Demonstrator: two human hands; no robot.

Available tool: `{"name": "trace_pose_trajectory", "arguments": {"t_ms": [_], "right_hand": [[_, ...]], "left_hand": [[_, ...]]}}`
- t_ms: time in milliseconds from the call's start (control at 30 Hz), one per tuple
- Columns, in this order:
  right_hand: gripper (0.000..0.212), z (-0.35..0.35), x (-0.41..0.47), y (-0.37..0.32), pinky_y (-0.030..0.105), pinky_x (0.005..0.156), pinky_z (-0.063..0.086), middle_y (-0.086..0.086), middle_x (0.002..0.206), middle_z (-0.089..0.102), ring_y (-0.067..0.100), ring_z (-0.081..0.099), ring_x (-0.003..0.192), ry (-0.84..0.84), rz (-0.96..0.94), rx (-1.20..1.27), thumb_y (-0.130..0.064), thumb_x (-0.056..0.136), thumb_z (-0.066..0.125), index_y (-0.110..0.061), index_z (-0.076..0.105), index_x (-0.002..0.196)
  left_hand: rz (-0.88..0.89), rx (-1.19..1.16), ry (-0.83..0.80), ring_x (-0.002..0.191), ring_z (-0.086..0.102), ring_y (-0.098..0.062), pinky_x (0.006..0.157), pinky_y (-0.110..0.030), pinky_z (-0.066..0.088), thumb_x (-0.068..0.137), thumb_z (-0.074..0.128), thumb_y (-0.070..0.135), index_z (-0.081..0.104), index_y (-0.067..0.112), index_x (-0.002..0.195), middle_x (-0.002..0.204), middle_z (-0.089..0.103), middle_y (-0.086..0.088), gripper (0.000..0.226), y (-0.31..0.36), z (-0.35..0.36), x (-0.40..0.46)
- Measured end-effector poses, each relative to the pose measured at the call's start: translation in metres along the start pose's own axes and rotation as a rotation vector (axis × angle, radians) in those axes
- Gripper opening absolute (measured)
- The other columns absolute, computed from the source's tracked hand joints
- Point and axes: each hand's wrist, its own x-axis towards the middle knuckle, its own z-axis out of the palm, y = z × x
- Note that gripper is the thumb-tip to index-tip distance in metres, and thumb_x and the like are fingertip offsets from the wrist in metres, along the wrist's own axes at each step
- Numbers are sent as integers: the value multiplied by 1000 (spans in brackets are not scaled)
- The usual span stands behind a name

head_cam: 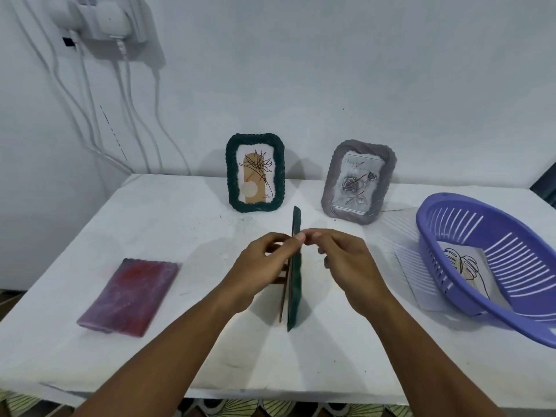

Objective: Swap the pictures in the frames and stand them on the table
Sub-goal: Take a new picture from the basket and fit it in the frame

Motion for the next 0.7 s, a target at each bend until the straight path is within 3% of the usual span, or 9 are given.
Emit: {"name": "trace_pose_trajectory", "arguments": {"t_ms": [67, 167, 267, 333, 400, 500, 633, 700], "right_hand": [[22, 5, 2, -3, 7, 75, 41, -13, 98, 69, -8, 58, 90, -28, -62, -83, -21, 94, 54, -28, 75, 94], [20, 4, 11, 3, -2, 68, 37, -12, 106, 64, -5, 56, 89, 9, -96, -146, -22, 94, 54, -29, 71, 100], [19, -4, 19, 23, 2, 65, 40, -7, 111, 62, -3, 55, 85, 64, -74, -255, -24, 95, 52, -27, 65, 109], [25, -7, 21, 44, 12, 75, 44, -3, 116, 61, 2, 56, 88, 33, -48, -364, -25, 95, 53, -25, 60, 118], [32, -9, 21, 66, 21, 89, 44, 0, 124, 58, 10, 55, 100, -11, -38, -448, -25, 94, 56, -23, 55, 126], [39, -9, 16, 88, 34, 107, 38, -3, 134, 53, 16, 47, 122, -115, -95, -527, -29, 95, 54, -22, 51, 133], [41, -9, 14, 102, 35, 109, 32, -3, 137, 52, 20, 42, 126, -148, -223, -717, -28, 94, 55, -20, 51, 134], [41, -9, 14, 105, 34, 108, 31, -2, 136, 53, 22, 43, 125, -140, -248, -752, -30, 94, 56, -20, 53, 133]], "left_hand": [[-19, -79, -4, 98, 64, -15, 78, -31, 57, 83, 58, 55, 64, 30, 108, 105, 67, 7, 35, -2, -2, 0], [-13, -159, 51, 95, 66, -13, 76, -28, 57, 92, 55, 38, 69, 30, 99, 97, 71, 9, 17, -8, -12, -1], [-40, -193, 107, 93, 68, -16, 79, -30, 56, 94, 55, 26, 72, 27, 91, 93, 73, 6, 17, -22, -26, -1], [-63, -190, 130, 95, 68, -18, 86, -33, 54, 94, 57, 21, 72, 24, 92, 95, 74, 3, 16, -36, -34, -1], [-69, -114, 162, 96, 67, -15, 90, -34, 53, 94, 57, 23, 69, 28, 102, 100, 73, 2, 15, -50, -40, 0], [-65, 99, 160, 96, 64, -11, 86, -26, 51, 94, 54, 33, 51, 40, 128, 102, 71, 2, 35, -66, -47, 1], [-1, 438, 116, 91, 63, -9, 81, -19, 47, 96, 49, 35, 49, 38, 133, 101, 68, 3, 37, -73, -54, 3], [32, 561, 88, 68, 61, 1, 63, -11, 44, 97, 47, 34, 48, 36, 134, 81, 68, 3, 38, -74, -57, 5]]}}
